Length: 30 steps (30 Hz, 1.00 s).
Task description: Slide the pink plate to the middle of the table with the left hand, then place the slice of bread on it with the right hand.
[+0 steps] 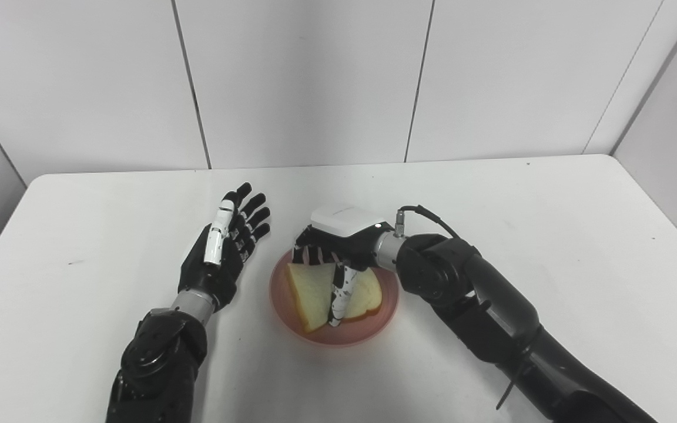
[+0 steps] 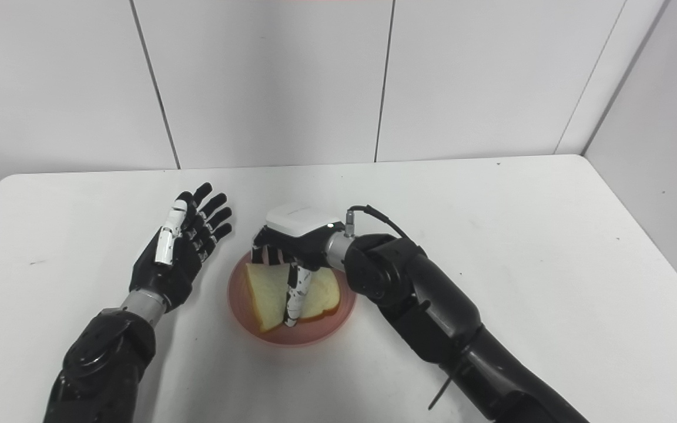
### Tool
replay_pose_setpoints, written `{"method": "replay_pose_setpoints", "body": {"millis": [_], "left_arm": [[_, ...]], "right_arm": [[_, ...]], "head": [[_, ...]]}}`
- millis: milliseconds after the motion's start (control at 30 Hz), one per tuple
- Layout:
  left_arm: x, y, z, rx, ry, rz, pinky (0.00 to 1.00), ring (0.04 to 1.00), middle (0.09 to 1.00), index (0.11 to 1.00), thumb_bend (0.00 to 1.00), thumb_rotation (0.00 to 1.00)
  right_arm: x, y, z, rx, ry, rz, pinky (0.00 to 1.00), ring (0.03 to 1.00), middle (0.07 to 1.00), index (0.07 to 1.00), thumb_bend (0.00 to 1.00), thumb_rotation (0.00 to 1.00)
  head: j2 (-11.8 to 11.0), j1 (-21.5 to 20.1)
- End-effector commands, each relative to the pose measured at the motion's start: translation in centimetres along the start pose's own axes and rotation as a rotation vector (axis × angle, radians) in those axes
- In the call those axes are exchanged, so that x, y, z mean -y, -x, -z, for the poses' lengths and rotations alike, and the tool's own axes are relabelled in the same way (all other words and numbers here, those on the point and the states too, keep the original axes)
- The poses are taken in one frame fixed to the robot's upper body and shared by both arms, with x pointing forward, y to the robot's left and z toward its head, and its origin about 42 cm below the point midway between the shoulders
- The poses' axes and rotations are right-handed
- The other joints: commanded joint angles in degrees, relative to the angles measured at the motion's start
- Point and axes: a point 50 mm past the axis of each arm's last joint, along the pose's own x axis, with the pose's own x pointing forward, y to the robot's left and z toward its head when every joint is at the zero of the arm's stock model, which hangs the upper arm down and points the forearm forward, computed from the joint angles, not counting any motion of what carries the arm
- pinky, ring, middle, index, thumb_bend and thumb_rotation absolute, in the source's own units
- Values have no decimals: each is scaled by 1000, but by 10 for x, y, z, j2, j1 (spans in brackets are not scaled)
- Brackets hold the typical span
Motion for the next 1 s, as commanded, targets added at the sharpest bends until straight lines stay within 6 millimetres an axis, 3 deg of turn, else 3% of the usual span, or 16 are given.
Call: {"method": "replay_pose_setpoints", "body": {"millis": [0, 100, 167, 200, 233, 267, 367, 433, 600, 967], "left_arm": [[10, -9, -30, 105, -20, 40, 951, 949, 954, 962, 413, 1000], [10, -10, -30, 104, -11, 40, 956, 955, 959, 964, 408, 1000], [9, -10, -29, 103, -13, 39, 954, 951, 956, 963, 415, 1000], [9, -10, -29, 103, -15, 40, 956, 952, 957, 964, 417, 1000], [9, -10, -29, 106, -20, 40, 957, 952, 957, 965, 417, 1000], [9, -10, -29, 108, -22, 41, 956, 951, 957, 966, 415, 1000], [10, -9, -30, 109, -22, 39, 954, 949, 954, 963, 417, 1000], [10, -9, -30, 107, -17, 40, 955, 954, 959, 966, 413, 1000], [9, -9, -29, 111, -19, 44, 954, 952, 957, 966, 416, 1000], [9, -9, -28, 109, -25, 41, 955, 953, 955, 966, 414, 1000]], "right_arm": [[18, -1, -11, 42, 37, 57, 308, 361, 455, 554, 507, 0], [19, -1, -13, 31, 60, 43, 321, 365, 461, 555, 508, 0], [20, 0, -14, 17, 85, 30, 350, 410, 508, 504, 517, 0], [21, 1, -15, 12, 95, 26, 425, 519, 593, 621, 661, 32], [23, 2, -17, 2, 106, 19, 464, 575, 637, 682, 734, 49], [24, 3, -18, -5, 112, 14, 554, 683, 738, 750, 804, 122], [31, 9, -24, -34, 131, -7, 623, 806, 875, 875, 895, 252], [35, 12, -26, -42, 154, -10, 648, 860, 920, 929, 930, 286], [44, 23, -32, -53, 200, 22, 617, 838, 974, 971, 993, 298], [67, 49, -45, -63, 244, 45, 900, 957, 995, 979, 1000, 335]], "head": [[-2, 0], [-2, 0], [-3, 0], [-3, 0], [-4, 0], [-4, 0], [-4, 0], [-4, 0], [-5, 0], [-10, -3]]}}
